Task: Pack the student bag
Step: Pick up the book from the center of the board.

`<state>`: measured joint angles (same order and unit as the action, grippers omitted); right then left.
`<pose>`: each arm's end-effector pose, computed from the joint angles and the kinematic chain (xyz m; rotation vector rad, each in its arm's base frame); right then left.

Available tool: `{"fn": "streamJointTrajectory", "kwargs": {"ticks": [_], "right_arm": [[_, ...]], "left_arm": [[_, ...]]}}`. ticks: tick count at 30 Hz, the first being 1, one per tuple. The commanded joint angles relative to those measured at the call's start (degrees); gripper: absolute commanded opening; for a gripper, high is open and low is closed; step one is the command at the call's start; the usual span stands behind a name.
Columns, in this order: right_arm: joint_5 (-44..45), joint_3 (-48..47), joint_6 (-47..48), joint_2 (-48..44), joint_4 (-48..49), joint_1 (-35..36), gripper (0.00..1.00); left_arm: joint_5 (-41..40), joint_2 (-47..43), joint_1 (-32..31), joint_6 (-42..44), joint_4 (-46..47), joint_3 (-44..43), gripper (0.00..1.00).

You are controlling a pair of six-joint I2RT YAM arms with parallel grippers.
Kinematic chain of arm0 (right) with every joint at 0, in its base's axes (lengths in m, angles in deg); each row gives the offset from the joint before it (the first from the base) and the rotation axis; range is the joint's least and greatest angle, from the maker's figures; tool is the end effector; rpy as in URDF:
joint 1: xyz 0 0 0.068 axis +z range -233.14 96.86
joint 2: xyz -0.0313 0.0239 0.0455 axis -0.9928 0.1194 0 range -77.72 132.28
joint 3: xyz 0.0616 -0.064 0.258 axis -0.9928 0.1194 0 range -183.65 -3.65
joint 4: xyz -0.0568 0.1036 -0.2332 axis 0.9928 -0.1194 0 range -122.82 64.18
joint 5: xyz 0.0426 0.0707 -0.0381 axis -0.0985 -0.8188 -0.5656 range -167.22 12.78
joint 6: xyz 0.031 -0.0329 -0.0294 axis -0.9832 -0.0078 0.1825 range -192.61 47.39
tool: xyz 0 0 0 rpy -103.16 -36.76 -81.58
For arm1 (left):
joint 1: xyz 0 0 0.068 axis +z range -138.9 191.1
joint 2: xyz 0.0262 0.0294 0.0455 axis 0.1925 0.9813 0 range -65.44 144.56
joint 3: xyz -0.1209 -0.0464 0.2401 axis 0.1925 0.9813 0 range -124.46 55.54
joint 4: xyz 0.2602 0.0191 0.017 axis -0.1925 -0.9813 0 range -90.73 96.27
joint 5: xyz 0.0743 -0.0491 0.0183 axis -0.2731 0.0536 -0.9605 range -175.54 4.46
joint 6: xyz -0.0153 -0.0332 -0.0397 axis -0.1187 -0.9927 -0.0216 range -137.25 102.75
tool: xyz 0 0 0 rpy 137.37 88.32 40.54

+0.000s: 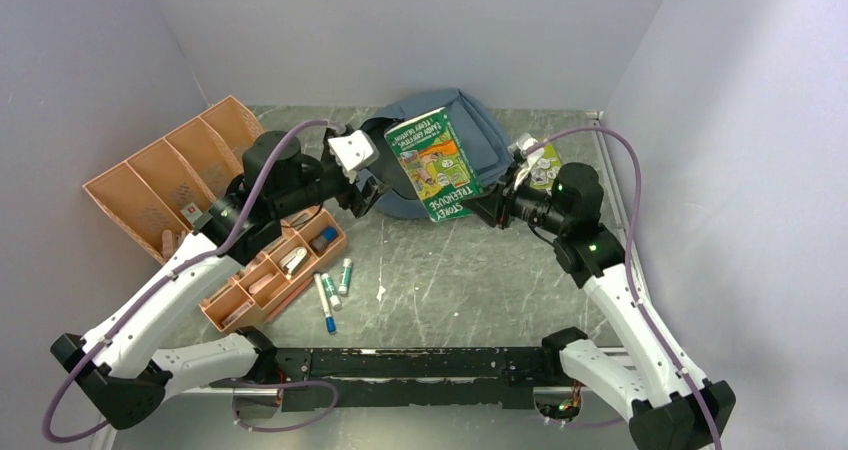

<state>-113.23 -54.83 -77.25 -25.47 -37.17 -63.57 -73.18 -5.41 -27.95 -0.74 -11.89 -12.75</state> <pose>0.1859 0.0883 0.3556 -0.6877 1.6933 0.8599 0.1732 -0.1503 0.4181 0.9599 1.4790 -0.4750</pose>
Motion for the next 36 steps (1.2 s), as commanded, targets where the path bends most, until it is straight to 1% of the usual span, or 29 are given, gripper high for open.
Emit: {"fn": "streamJointTrajectory", "kwargs": {"ticks": [1, 3, 5, 9, 12, 14, 17, 20, 22, 26, 32, 36], "right_arm": [[1.4, 3.0, -3.9, -3.9, 16.4, -0.1, 0.0], [1.9, 1.3, -3.5, -3.3, 14.1, -0.1, 0.0], [-0.5, -1.0, 1.6, -2.3, 9.2, -0.1, 0.0], [-5.1, -2.1, 11.9, -1.1, 5.5, 0.0, 0.0], [-9.0, 1.9, 21.6, -2.2, 7.7, 0.2, 0.0], [-7.7, 4.7, 26.2, -4.3, 9.5, 0.5, 0.0], [-5.3, 5.9, 29.9, -6.6, 9.8, 0.6, 0.0], [-5.8, 4.4, 34.1, -6.1, 4.9, 0.7, 0.0], [-6.8, 3.0, 37.1, -5.0, 0.7, 0.8, 0.0], [-7.0, 2.5, 41.0, -4.7, -1.5, 1.5, 0.0], [-8.9, 3.5, 43.0, -5.9, 2.5, 2.4, 0.0], [-10.9, 2.2, 45.6, -5.1, 0.0, 3.1, 0.0]], "left_arm": [[4.2, 3.2, 0.1, 3.8, -6.8, -5.8, 0.8], [5.0, 3.8, 0.1, 4.6, -7.6, -6.9, 0.8], [5.5, 3.7, 0.1, 5.7, -7.5, -7.1, 0.8], [6.6, 2.6, 0.1, 9.5, -7.2, -6.4, 0.8], [8.4, 2.4, 0.1, 13.8, -9.4, -7.8, 0.8], [8.4, 2.2, 0.1, 16.1, -10.4, -8.6, 0.81], [7.4, 0.7, 0.0, 19.4, -10.5, -9.0, 0.83], [6.1, -0.4, 0.0, 21.3, -10.2, -8.4, 0.85], [6.9, -0.4, 0.0, 21.8, -10.7, -8.7, 0.86], [11.9, 0.0, 0.1, 21.1, -11.3, -8.6, 0.87], [18.6, 2.2, 0.0, 19.6, -12.8, -9.9, 0.88], [23.1, 4.4, 0.0, 19.1, -14.6, -10.9, 0.87]]}}
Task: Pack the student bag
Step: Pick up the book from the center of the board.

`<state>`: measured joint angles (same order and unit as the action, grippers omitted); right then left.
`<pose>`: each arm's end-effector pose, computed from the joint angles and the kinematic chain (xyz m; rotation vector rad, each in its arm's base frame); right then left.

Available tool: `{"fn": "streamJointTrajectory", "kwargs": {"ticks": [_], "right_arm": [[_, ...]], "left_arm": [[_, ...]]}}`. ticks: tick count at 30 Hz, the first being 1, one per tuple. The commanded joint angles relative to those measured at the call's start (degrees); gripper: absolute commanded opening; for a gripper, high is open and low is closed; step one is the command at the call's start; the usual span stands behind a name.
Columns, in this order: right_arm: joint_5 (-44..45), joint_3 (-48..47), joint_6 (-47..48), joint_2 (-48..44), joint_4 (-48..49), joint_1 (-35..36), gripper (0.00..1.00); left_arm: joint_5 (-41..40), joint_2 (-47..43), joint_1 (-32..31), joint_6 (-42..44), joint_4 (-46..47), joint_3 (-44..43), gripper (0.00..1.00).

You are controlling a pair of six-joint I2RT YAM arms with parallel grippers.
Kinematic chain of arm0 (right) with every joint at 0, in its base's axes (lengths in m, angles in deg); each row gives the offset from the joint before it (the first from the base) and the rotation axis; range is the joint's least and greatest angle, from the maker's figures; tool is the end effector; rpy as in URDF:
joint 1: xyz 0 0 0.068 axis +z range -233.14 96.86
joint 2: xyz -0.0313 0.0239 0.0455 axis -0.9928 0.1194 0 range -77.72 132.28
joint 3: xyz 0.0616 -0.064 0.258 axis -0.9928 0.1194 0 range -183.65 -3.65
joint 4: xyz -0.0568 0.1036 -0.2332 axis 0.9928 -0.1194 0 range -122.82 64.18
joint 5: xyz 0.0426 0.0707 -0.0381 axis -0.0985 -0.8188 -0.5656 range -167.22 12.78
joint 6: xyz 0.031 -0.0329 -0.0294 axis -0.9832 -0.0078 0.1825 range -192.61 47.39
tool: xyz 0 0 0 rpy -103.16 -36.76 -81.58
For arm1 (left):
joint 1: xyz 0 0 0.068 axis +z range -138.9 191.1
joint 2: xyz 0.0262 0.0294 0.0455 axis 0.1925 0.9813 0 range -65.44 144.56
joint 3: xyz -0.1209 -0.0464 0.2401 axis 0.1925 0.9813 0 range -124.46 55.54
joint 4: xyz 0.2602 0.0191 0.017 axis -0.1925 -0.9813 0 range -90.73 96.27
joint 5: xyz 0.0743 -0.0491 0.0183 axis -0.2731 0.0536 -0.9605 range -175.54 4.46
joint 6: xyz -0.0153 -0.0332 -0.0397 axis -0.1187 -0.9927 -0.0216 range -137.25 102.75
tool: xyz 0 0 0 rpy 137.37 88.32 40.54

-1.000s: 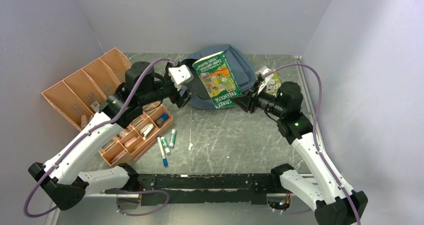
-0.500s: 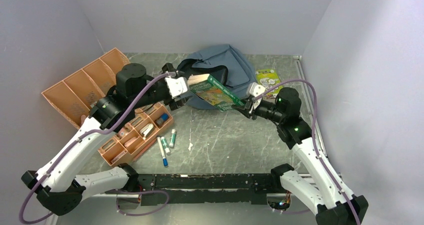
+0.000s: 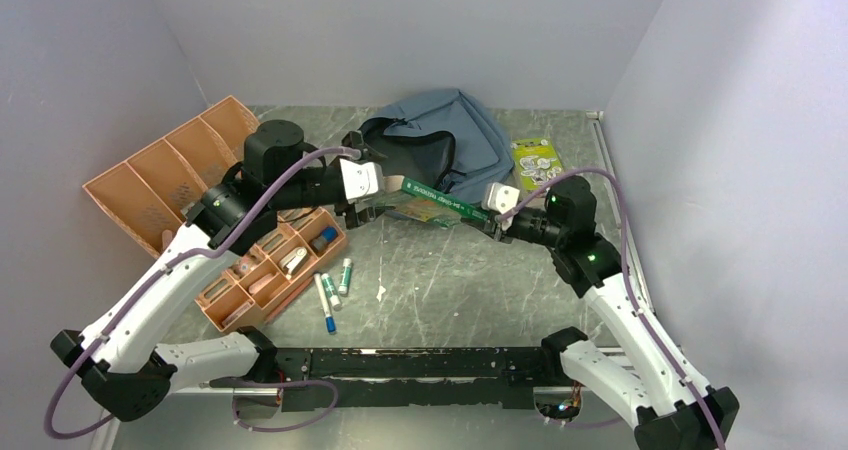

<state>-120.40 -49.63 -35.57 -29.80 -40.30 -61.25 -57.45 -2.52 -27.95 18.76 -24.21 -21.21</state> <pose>0.1633 0.0919 0.3329 -1.2988 1.2565 0.5090 0.1638 -0.1544 0.4352 1.3799 1.2387 -0.4920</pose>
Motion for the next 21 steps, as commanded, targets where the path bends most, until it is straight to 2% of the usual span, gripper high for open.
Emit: {"fn": "streamJointTrajectory", "kwargs": {"ticks": [1, 11, 21], "right_arm": [[-4.3, -3.1, 4.7, -0.7, 2.4, 0.8, 0.0], [-8.5, -2.9, 5.9, -3.3, 2.2, 1.1, 0.0], [-10.3, -8.6, 7.6, -0.9, -5.7, 1.1, 0.0]], "left_arm": [[7.8, 1.9, 0.0, -0.5, -2.2, -2.4, 0.87], [11.3, 4.0, -0.7, 0.2, -5.1, -2.6, 0.86], [11.5, 4.3, -1.4, 0.2, -6.0, -1.7, 0.72]]}}
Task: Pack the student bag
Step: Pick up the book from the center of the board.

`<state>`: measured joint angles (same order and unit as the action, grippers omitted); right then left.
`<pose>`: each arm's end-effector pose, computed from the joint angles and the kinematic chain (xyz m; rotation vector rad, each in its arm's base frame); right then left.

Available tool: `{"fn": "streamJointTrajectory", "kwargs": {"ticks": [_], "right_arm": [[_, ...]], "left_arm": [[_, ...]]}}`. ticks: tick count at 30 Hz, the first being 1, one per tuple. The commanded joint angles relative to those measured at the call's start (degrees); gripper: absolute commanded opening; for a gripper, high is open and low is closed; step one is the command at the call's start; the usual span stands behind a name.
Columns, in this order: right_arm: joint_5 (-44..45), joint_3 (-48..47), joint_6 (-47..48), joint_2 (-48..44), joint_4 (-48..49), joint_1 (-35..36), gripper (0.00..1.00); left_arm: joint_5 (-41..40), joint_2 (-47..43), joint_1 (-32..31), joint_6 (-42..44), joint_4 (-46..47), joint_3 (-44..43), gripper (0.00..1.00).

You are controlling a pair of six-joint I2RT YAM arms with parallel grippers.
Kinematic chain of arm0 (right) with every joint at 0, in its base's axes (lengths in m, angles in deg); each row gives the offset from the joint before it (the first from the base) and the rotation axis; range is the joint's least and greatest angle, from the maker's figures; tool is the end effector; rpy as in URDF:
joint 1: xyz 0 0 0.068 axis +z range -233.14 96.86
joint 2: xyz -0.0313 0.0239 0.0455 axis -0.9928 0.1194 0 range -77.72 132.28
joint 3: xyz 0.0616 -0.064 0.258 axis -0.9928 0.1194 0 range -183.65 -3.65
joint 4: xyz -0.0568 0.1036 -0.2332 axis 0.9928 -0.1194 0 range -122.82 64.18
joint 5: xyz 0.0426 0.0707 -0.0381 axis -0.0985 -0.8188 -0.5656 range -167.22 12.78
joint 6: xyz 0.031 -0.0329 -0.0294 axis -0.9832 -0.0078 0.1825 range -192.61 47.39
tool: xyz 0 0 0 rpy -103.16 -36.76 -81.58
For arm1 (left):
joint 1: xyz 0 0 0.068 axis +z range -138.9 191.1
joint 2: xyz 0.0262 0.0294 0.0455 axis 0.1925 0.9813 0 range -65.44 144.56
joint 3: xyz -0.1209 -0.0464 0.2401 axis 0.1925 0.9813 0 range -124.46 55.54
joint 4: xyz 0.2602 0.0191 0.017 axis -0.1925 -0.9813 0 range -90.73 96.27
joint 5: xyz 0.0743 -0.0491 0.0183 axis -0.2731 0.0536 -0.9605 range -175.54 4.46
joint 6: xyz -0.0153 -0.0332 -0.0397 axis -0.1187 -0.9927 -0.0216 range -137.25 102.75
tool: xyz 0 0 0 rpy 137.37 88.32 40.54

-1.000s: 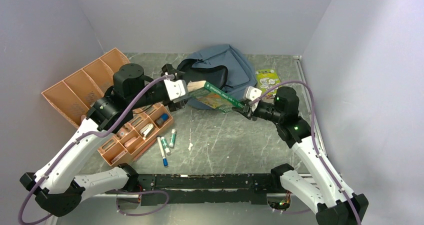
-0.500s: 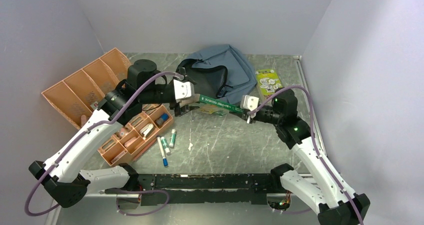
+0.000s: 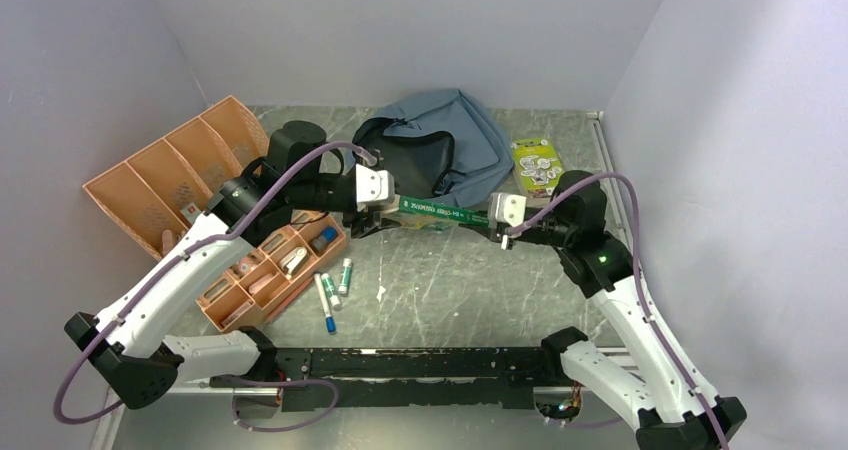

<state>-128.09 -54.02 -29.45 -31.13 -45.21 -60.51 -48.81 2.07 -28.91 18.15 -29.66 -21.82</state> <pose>0.1480 0.0917 0.3554 -1.4122 1.0743 0.5554 0.1719 -0.1721 0.4133 1.5158 1.2987 -0.6975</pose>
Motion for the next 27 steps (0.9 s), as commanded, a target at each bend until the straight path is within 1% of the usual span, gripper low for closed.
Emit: {"fn": "streamJointTrajectory", "kwargs": {"ticks": [1, 4, 6, 11, 13, 16, 17, 18, 19, 20, 21, 24, 26, 27], "right_arm": [[-2.6, -4.5, 1.6, 0.7, -1.2, 0.3, 0.0], [-2.4, -4.6, 0.8, 0.8, -1.6, 0.3, 0.0], [-2.2, -4.9, 1.0, 0.9, -2.5, 0.3, 0.0], [-1.3, -5.5, 1.7, 1.2, -4.5, 0.4, 0.0], [-1.1, -5.1, 1.0, 0.9, -3.8, 0.4, 0.0], [-0.5, -4.5, 0.8, 0.4, -3.0, 0.4, 0.0], [-0.3, -4.4, 0.8, 0.2, -3.0, 0.3, 0.0], [-0.1, -4.3, 0.8, 0.2, -2.9, 0.3, 0.0], [-0.1, -4.3, 0.8, 0.1, -2.9, 0.4, 0.0], [-0.2, -4.2, 0.6, 0.1, -2.9, 0.3, 0.0], [-0.4, -4.1, 0.1, 0.1, -2.8, 0.3, 0.0], [-0.4, -4.4, -1.9, 0.8, -2.8, 0.3, 0.0], [-0.3, -4.6, -3.9, 1.3, -2.3, 0.3, 0.08], [-0.3, -4.6, -4.4, 1.6, -2.3, 0.4, 0.14]], "left_arm": [[3.1, -0.1, -0.5, 1.0, -0.8, -1.2, 0.7], [3.3, 0.3, -0.6, 1.5, -1.3, -1.5, 0.63], [3.3, 0.4, -0.7, 1.5, -1.2, -1.5, 0.61], [3.6, 0.8, -0.9, 1.4, -1.3, -1.8, 0.61], [3.7, 0.9, -1.1, 1.4, -1.5, -1.7, 0.57], [3.7, 1.3, -1.3, 1.7, -2.3, -1.5, 0.48], [3.8, 1.4, -1.3, 1.8, -2.6, -1.4, 0.43], [4.1, 1.5, -1.2, 1.9, -2.8, -1.4, 0.35], [4.2, 1.6, -1.3, 1.9, -2.9, -1.2, 0.24], [3.9, 1.7, -1.3, 1.5, -2.6, -1.0, 0.1], [3.3, 1.7, -1.4, 0.8, -1.9, -0.7, 0.05], [2.0, 0.7, -1.5, -0.7, 1.0, 0.8, 0.05], [-0.3, -0.5, -1.6, -3.5, 4.5, 2.4, 0.05], [-1.6, -1.2, -1.6, -4.8, 6.2, 3.2, 0.05]]}}
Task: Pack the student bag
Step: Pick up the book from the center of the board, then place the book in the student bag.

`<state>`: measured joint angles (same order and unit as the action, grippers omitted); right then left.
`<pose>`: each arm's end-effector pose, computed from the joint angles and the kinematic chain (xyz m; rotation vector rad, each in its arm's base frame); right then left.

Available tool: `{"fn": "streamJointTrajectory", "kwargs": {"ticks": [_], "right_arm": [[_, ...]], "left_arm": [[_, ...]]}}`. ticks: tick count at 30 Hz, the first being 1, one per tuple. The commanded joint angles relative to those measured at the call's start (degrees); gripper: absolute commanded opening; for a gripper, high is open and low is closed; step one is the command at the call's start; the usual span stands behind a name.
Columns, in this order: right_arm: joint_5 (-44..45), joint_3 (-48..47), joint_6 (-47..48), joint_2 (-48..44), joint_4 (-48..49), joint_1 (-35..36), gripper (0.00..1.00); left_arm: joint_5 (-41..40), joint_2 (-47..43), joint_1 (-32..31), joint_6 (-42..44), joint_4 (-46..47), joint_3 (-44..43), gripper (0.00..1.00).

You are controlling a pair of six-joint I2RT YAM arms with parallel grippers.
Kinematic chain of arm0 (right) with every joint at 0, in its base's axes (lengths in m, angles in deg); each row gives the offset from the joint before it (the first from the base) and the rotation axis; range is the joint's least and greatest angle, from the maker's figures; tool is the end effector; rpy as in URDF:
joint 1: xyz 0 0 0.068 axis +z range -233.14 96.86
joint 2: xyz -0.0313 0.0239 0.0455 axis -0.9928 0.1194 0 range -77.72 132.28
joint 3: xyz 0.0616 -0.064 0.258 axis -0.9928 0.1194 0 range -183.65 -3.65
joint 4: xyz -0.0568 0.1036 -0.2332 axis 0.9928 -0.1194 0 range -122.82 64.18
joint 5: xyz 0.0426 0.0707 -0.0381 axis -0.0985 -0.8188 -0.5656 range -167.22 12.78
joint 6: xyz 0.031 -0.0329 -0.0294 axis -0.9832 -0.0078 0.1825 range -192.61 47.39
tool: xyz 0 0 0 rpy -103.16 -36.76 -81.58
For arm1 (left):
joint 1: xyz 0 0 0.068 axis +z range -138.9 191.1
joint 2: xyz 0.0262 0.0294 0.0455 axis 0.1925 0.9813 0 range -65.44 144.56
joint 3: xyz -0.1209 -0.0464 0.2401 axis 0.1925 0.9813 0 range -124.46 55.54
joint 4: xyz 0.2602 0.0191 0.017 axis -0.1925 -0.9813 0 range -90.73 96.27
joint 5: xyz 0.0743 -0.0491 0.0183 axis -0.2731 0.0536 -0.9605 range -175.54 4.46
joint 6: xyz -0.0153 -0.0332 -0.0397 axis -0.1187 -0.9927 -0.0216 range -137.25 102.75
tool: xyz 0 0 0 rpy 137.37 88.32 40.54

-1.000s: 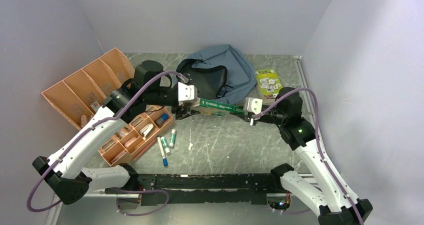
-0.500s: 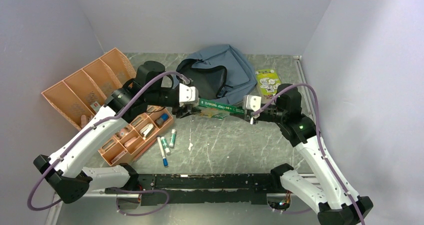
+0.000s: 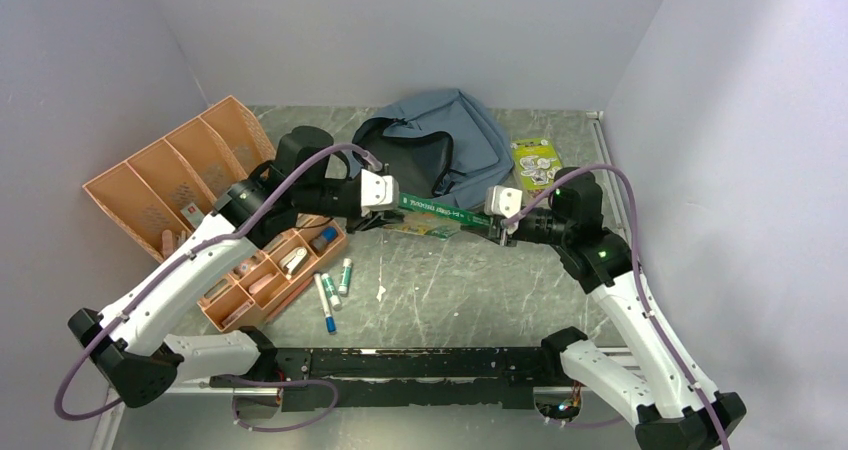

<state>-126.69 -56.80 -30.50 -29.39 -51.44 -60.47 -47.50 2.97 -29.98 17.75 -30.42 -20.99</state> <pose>0.1504 0.0922 0.3566 -1.4130 1.1849 0.5934 0.1715 -0.1786 0.4042 1.5503 1.3186 -0.7493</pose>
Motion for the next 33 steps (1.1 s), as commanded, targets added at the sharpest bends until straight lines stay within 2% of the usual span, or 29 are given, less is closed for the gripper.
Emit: {"fn": "streamJointTrajectory", "kwargs": {"ticks": [1, 3, 5, 13, 15, 16, 19, 22, 24, 26, 29, 31, 33], "right_arm": [[-1.7, -1.9, -3.7, 0.0, 4.0, 0.3, 0.25], [-0.7, -1.2, -4.9, -0.2, 5.1, 0.3, 0.37], [0.3, -0.1, -5.6, -1.0, 6.6, 0.3, 0.41], [1.9, 1.6, -9.1, -5.6, 12.7, 0.2, 0.48], [1.5, 1.8, -11.3, -6.4, 16.2, 0.2, 0.48], [2.0, 2.3, -13.1, -7.1, 19.3, 0.2, 0.48], [10.1, 6.0, -23.3, -9.2, 33.9, 0.2, 0.48], [25.8, 8.4, -36.2, -8.8, 43.6, 0.3, 0.48], [36.1, 6.8, -43.9, -6.6, 41.1, 0.2, 0.48], [45.9, 2.9, -51.8, -3.4, 34.5, 0.2, 0.47], [55.5, 1.3, -59.8, 0.9, 27.2, 0.1, 0.47], [58.9, 1.1, -63.2, 4.5, 22.1, -0.1, 0.47], [58.1, 0.3, -63.4, 7.6, 17.7, -0.2, 0.47]], "left_arm": [[-5.2, -2.8, -0.5, -5.9, 9.4, 3.6, 0.05], [-8.0, -4.4, -0.5, -7.2, 12.7, 5.5, 0.05], [-8.9, -5.7, -0.5, -6.9, 14.1, 6.7, 0.05], [-9.6, -5.6, -0.5, -6.4, 12.5, 7.9, 0.05], [-13.0, -5.9, -0.5, -9.6, 15.2, 8.9, 0.05], [-18.0, -6.1, -0.5, -12.8, 17.2, 9.5, 0.05], [-29.0, -6.0, -0.5, -22.0, 22.0, 10.1, 0.05], [-34.3, -5.2, -0.5, -29.3, 24.5, 10.3, 0.05], [-36.0, -4.7, -0.2, -36.2, 26.0, 10.8, 0.05], [-35.9, -4.1, 1.2, -41.9, 27.5, 11.7, 0.05], [-36.6, -1.1, 5.9, -49.1, 24.1, 9.6, 0.05], [-33.9, 1.3, 9.1, -50.6, 20.9, 7.2, 0.05], [-33.4, 2.1, 11.1, -51.6, 19.7, 6.1, 0.05]]}}
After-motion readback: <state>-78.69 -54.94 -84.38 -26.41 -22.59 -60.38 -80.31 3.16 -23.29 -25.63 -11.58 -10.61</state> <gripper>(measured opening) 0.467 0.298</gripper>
